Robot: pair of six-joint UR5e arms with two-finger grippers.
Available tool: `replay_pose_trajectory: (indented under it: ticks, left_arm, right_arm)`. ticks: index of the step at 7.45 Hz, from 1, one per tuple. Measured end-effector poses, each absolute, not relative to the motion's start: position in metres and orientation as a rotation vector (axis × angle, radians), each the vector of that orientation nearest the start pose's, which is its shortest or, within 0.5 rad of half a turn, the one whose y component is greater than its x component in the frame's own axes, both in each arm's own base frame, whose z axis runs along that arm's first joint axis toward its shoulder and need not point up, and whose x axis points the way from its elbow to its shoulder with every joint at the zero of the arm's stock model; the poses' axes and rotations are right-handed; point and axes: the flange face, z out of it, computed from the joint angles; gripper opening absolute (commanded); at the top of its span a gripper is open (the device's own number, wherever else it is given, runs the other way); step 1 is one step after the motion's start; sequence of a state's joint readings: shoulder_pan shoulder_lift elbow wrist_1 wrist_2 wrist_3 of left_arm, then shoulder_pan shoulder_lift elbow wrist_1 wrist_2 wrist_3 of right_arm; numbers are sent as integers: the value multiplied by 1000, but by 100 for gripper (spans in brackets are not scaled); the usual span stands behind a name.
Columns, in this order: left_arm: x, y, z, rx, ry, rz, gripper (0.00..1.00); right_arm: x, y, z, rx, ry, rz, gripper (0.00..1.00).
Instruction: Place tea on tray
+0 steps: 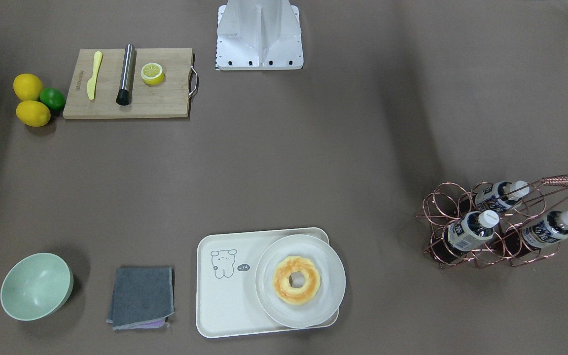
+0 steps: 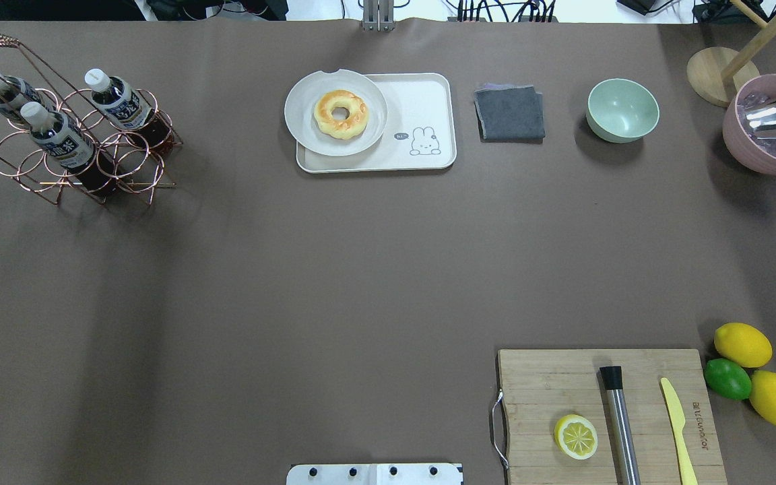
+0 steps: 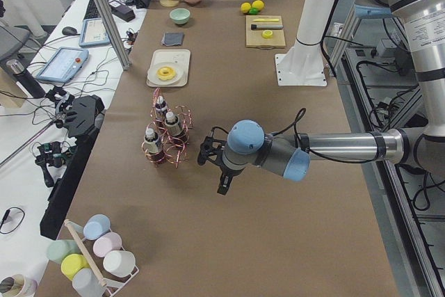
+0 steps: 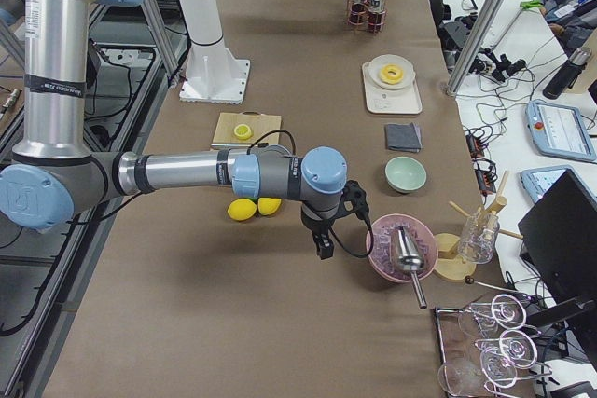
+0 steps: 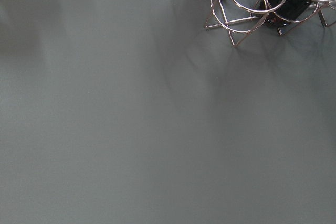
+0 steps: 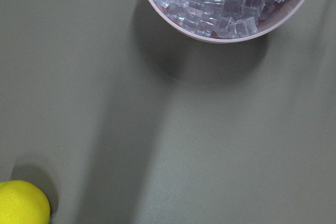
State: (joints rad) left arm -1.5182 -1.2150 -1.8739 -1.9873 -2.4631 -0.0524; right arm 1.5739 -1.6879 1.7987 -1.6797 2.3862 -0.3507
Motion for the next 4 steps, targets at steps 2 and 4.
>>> replay_pose_trajectory:
  ticks: [2,4]
  left_arm:
    - [-37,-366,593,288,907,108,97]
    - [-33,-377,561,317,910,31,97]
  right_arm:
    - [62,-441,609,145,-806,-326,100]
    - [62,-440,611,142,-807,-324,100]
